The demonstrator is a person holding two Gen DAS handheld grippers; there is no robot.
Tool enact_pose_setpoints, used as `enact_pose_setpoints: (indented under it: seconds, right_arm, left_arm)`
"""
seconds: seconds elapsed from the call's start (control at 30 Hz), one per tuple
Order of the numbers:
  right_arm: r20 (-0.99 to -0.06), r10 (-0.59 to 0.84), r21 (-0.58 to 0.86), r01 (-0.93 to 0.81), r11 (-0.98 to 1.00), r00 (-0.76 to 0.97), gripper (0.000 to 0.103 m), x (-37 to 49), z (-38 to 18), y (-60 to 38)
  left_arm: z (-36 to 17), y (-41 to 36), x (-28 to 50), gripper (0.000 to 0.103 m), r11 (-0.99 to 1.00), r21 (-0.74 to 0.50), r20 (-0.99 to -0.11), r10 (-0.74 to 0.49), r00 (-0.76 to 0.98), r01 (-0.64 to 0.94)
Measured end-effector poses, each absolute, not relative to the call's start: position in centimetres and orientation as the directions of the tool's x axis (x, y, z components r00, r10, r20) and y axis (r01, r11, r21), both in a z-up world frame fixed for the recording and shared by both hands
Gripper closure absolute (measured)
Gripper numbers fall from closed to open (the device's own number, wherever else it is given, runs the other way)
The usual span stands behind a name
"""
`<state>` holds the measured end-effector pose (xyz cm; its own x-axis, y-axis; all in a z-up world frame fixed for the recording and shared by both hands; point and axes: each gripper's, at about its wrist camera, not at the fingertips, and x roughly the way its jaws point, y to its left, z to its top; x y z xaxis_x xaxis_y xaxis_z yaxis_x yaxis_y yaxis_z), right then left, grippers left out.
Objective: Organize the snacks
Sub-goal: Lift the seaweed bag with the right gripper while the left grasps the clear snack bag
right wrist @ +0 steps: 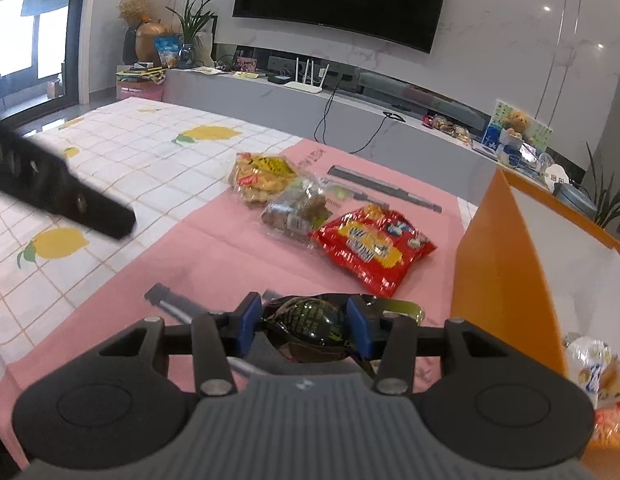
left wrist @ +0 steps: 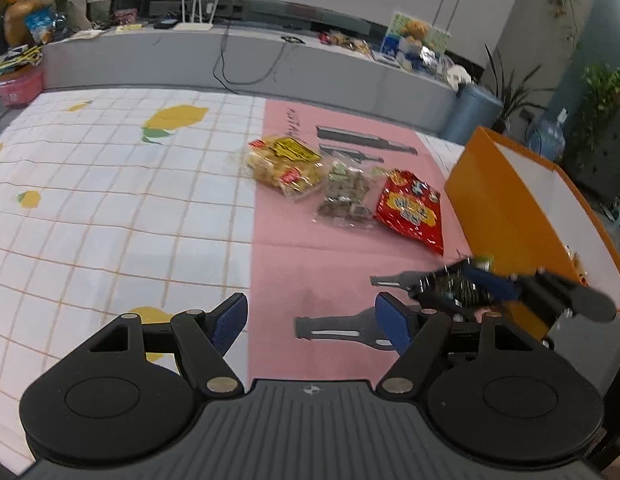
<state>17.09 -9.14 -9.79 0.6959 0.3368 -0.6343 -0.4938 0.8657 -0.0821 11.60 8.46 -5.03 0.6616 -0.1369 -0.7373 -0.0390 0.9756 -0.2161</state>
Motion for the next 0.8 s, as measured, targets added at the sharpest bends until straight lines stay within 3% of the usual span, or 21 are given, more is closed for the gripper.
enact_pose_setpoints:
  seconds: [0.5, 0.8]
  right_arm:
    - [-0.656, 0.308, -0.003, -0.41, 0.912, 0.689, 0.057, 19.8, -10.4, -11.0]
    - [-0.663, 0.324, 0.006, -0.428, 0.904, 0.675, 0.057, 19.7, -10.7, -11.0]
  left_arm:
    - [-4.5, 5.2, 20.2, 0.017, 0.96, -0.279, -0.733, -0.215, 0.646, 0.003]
    - [-6.3, 4.0, 25.7, 0.018, 0.984, -0.175, -0.76, -0.121, 0.638, -0.021]
